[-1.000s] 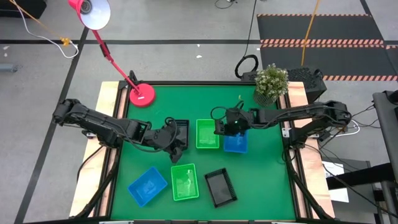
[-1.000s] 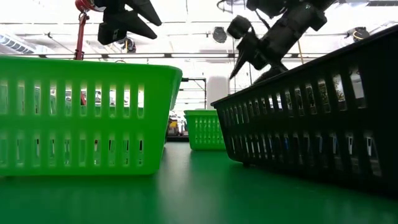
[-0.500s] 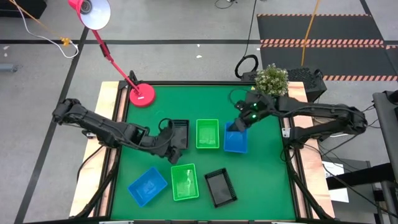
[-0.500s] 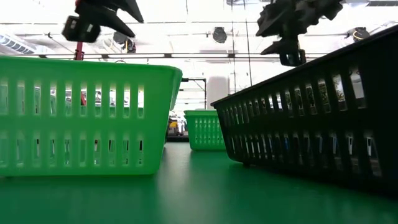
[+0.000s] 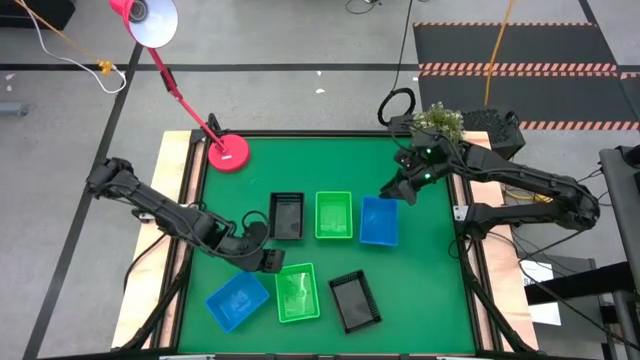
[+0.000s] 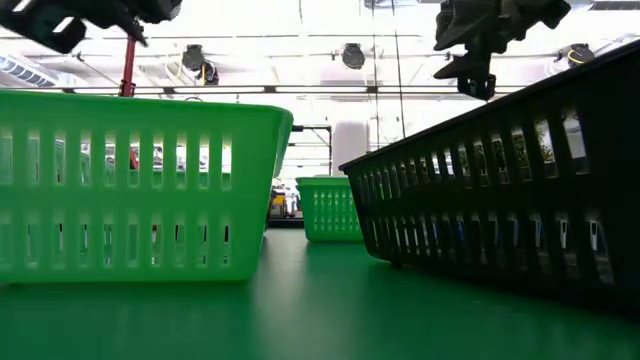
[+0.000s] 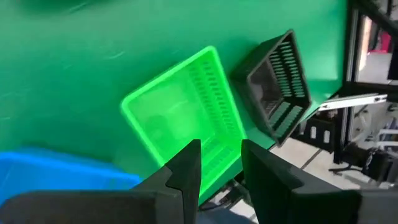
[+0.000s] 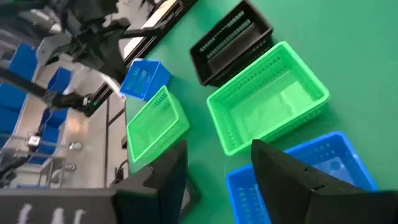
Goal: Stack baskets by color
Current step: Stack the bottom black bin on the top black bins
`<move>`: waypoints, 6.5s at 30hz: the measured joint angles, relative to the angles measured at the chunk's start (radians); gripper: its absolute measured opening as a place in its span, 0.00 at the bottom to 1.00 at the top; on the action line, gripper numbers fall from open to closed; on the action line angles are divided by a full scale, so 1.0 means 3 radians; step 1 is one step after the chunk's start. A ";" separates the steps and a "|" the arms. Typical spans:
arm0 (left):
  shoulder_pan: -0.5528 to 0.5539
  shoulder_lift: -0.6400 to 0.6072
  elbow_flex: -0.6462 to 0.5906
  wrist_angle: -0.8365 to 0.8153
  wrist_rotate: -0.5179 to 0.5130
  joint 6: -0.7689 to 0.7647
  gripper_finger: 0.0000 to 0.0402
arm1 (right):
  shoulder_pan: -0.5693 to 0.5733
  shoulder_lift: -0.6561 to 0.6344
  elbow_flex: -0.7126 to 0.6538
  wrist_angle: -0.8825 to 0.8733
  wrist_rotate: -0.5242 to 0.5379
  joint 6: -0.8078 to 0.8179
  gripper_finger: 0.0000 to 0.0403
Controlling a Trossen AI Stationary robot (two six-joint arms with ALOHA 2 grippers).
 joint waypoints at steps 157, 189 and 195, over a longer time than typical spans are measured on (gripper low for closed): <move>0.1996 0.0331 0.1306 -0.1124 0.0777 0.1460 0.02 | -0.0360 -0.0355 0.0000 0.0026 0.0453 -0.0139 0.42; 0.2988 0.0025 0.1048 -0.1838 0.1217 0.2656 0.02 | -0.0359 -0.0355 0.0000 0.0030 0.0644 0.0596 0.42; 0.2988 0.0025 0.0586 -0.1394 0.1259 0.2618 0.02 | -0.0359 -0.0355 0.0000 0.0031 0.0643 0.0596 0.42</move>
